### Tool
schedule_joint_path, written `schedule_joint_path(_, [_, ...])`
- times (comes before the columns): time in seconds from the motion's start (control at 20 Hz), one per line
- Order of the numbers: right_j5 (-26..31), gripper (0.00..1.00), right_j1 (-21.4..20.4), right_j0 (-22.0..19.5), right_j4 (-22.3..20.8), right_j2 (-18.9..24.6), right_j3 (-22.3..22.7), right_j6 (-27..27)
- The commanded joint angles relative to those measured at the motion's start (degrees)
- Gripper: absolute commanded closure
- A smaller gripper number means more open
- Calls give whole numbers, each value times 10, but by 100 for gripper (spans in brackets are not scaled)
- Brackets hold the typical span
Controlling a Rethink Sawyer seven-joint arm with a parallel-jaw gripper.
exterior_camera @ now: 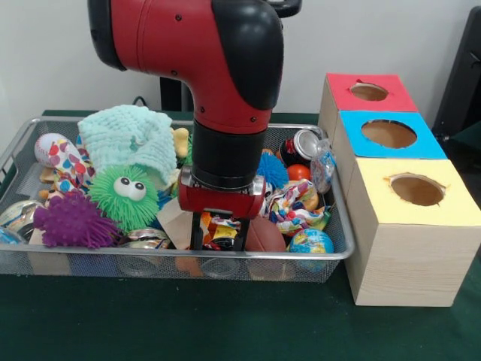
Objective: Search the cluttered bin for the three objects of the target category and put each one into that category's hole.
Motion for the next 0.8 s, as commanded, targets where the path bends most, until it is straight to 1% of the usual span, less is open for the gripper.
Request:
schedule_joint_path(0.05, [89, 0, 36, -19, -31, 62, -62, -38])
schedule_joint_path(0.3, [108, 0, 47, -28, -41, 73, -87, -50])
schedule_joint_path(0.5, [110, 0, 60, -38, -51, 85, -104, -56])
schedule_joint_path(0.65, [101, 0, 60, -46, -61, 96, -103, -59])
schedule_joint_path(0.8, [101, 0, 51, -48, -69, 99, -98, -57])
